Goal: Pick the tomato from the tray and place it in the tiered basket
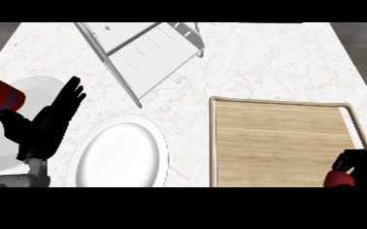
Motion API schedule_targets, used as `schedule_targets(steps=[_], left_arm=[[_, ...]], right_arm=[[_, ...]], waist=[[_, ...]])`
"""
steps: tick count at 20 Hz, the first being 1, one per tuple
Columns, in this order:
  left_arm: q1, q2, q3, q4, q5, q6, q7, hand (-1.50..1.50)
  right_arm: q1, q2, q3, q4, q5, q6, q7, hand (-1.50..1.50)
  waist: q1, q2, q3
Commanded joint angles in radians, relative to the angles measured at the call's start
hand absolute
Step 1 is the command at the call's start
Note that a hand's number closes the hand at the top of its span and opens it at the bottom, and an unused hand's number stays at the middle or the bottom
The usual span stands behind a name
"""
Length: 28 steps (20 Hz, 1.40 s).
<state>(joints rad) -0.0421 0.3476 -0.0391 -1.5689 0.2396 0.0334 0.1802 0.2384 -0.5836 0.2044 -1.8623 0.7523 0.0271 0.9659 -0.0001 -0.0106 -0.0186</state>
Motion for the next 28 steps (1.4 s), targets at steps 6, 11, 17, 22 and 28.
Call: schedule_targets(steps=[6,11,17,22,28], left_arm=[[-0.036,0.002,0.009,0.005,-0.011,-0.005,0.036,0.00],[-0.033,-0.035,-0.006,0.007,-0.033,0.020,0.018,0.00],[-0.023,-0.015,0.012,-0.024,-0.006,-0.005,0.048,0.00],[-0.020,-0.011,0.018,-0.011,-0.021,-0.022,0.030,0.00],[-0.080,-0.027,0.015,0.007,-0.022,-0.020,0.072,0.00]], right_arm=[[-0.117,0.271,0.405,-0.079,0.424,0.056,0.270,1.50],[-0.225,0.371,0.438,-0.166,0.669,-0.008,0.274,1.50],[-0.397,0.531,0.446,-0.274,0.808,-0.051,0.206,1.50],[-0.619,0.580,0.552,-0.204,0.777,0.019,0.355,1.50],[-0.887,0.582,0.445,-0.103,0.562,0.097,0.412,1.50]], waist=[[0.023,0.012,0.016],[0.003,0.006,0.017],[0.013,0.004,0.017],[0.020,0.010,0.017],[0.024,0.011,0.017]])
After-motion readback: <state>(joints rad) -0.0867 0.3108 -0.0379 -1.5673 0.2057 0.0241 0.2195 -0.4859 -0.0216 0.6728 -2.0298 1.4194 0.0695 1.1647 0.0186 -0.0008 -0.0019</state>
